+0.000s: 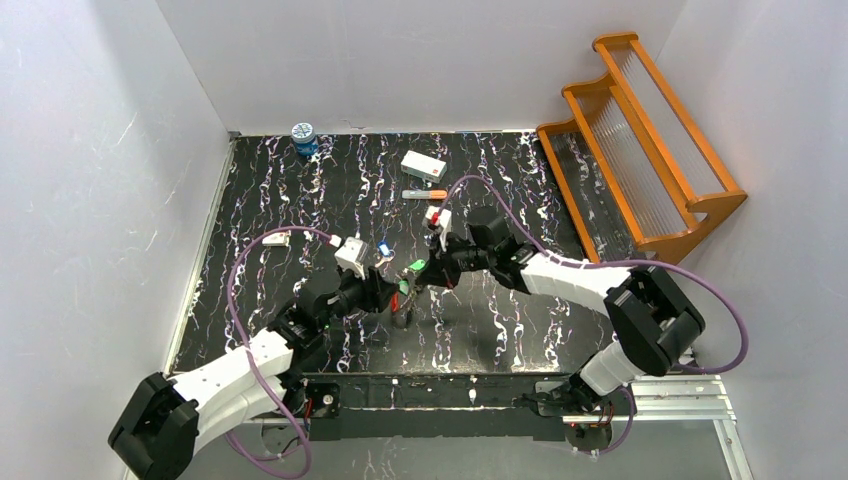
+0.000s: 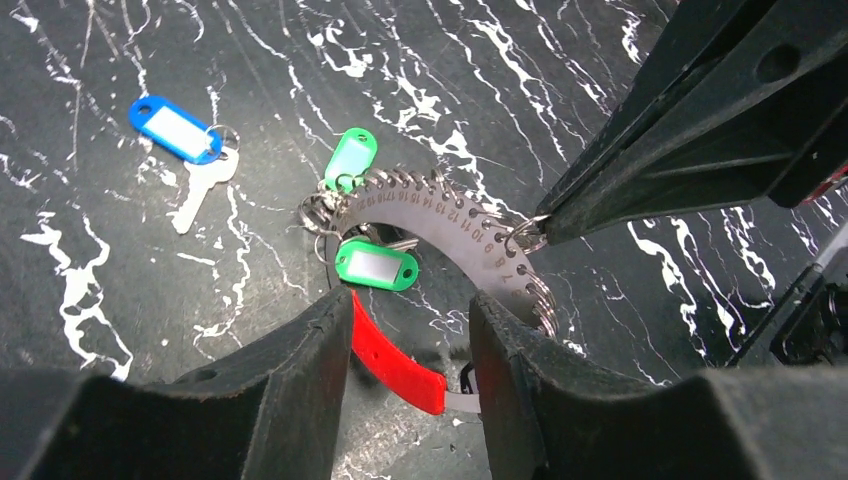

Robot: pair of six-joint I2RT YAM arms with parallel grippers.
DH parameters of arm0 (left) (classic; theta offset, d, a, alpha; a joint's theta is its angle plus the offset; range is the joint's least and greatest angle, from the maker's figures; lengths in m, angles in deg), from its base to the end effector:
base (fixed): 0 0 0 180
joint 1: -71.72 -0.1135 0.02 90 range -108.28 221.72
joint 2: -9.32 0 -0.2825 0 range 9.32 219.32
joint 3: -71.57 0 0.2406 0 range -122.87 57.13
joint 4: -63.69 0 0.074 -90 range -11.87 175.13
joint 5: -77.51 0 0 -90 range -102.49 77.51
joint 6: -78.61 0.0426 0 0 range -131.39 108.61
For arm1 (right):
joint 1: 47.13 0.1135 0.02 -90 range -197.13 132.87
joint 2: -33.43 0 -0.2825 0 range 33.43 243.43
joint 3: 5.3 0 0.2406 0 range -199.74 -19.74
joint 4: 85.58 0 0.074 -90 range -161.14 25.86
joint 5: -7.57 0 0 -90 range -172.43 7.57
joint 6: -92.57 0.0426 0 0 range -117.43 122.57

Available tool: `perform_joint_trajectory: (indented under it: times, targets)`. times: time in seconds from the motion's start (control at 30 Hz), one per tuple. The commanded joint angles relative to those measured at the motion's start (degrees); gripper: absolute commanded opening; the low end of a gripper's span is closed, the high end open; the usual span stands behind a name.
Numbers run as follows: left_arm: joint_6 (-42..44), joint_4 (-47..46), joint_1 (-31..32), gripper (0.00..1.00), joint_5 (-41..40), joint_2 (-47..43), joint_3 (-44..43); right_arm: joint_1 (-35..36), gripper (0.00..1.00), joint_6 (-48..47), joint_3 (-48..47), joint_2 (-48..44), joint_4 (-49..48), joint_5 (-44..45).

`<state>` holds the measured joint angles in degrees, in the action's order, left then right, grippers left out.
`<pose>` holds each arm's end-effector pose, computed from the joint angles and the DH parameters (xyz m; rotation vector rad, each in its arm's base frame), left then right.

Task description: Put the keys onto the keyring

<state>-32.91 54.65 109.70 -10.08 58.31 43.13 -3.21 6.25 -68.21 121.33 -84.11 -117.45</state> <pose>0.1362 -0.1086 0.2190 0.2946 1.8162 -0.7793 0.2173 0.2432 0.2456 -1.1044 1.8254 1.1277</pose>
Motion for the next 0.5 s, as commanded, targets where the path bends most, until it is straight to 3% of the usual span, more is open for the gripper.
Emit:
perform_joint_trajectory:
  times: [0.0,0.23,0.47]
  targets:
    - [1.6,-5.9,-0.2,0.42,5.2,1.8,0.1,0.2,0.01,-0.9,4.9,-4.4,-14.8,-2.1]
    - [-1.2,-15.3,0.1,0.35,13.0,10.4,0.2,0.1,0.01,3.2,11.2,-7.1,-26.6,-2.7]
    - [1.3,-22.8,2.9,0.37,15.2,11.9,1.6,0.0,0.01,9.5,17.3,-8.5,-42.2,-1.8]
